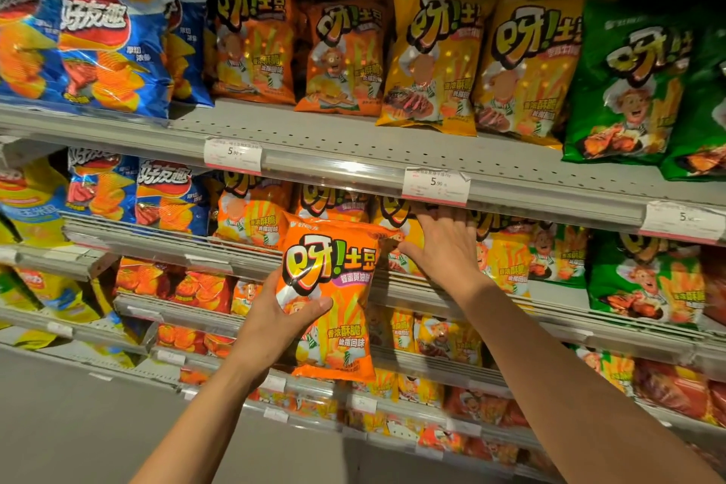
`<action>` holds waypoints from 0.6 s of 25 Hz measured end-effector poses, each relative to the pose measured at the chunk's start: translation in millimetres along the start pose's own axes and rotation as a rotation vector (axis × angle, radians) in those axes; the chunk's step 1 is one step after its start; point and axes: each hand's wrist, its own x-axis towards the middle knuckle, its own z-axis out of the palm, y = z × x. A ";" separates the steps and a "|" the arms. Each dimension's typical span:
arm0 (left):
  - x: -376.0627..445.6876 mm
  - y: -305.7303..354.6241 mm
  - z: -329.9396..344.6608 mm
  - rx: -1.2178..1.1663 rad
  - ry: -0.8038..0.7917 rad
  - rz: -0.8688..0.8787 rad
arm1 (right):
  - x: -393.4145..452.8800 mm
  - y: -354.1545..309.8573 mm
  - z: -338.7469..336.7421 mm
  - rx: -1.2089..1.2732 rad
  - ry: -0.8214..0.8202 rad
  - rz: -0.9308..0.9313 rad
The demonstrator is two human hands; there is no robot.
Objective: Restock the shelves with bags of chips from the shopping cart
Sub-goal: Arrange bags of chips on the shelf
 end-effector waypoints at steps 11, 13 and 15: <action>10.0 55.3 -47.6 0.038 -0.256 0.161 | -50.4 -41.5 -81.5 0.378 0.206 -0.174; 17.4 82.9 -61.1 0.054 -0.249 0.233 | -44.6 -53.3 -102.1 0.500 0.263 -0.142; 29.1 115.2 -72.1 0.071 -0.210 0.307 | -30.8 -64.6 -119.4 0.630 0.319 -0.117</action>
